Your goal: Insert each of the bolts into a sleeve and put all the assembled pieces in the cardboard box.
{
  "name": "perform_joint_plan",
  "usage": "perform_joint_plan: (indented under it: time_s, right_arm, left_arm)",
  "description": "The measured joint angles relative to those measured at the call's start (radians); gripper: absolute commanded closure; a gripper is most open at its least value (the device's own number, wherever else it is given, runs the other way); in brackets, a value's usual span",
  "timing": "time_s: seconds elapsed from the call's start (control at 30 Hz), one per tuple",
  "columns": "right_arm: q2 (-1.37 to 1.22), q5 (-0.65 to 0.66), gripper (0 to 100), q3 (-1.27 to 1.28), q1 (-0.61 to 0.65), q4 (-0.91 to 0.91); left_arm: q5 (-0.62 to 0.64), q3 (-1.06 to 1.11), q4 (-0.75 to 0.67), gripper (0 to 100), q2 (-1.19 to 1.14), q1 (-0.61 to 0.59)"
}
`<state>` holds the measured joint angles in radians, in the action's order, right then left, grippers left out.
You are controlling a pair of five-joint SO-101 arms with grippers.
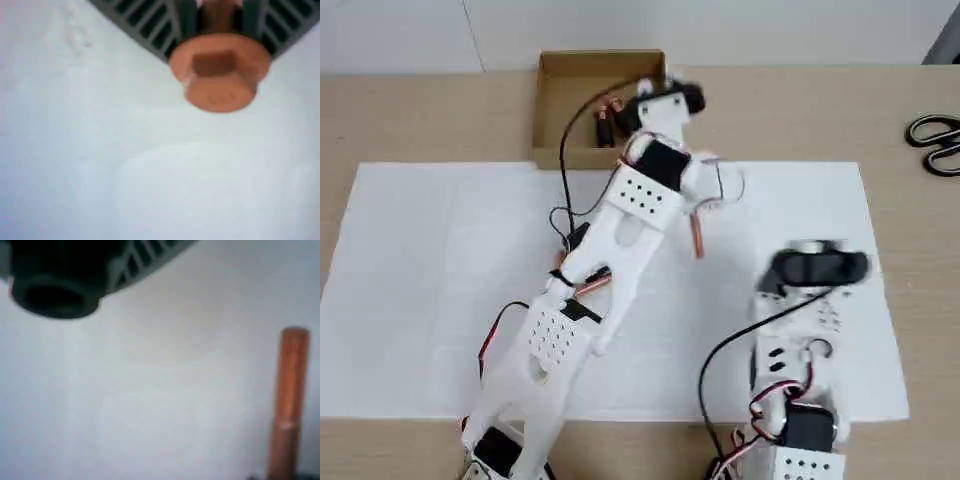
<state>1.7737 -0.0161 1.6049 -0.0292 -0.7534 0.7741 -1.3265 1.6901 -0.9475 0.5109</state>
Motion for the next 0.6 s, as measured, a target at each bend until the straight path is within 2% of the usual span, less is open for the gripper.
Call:
perform_joint_plan:
  time_s: [0.23,0.43,0.6]
  right_arm:
    - [0.0,0.0,99.4,0.0,0.161,0.261]
    - [0.0,0.0,99.4,0.0,0.183,0.408]
    - [0.0,0.0,99.4,0.0,0.183,0.44]
  left_arm:
    - [-0.123,-0.272,0.044,99,0.021,-0.049]
    - [-0.221,-0.302,0.044,99,0.13,-0.172]
    - [-0.321,-0.302,0.044,99,0.221,-0.158]
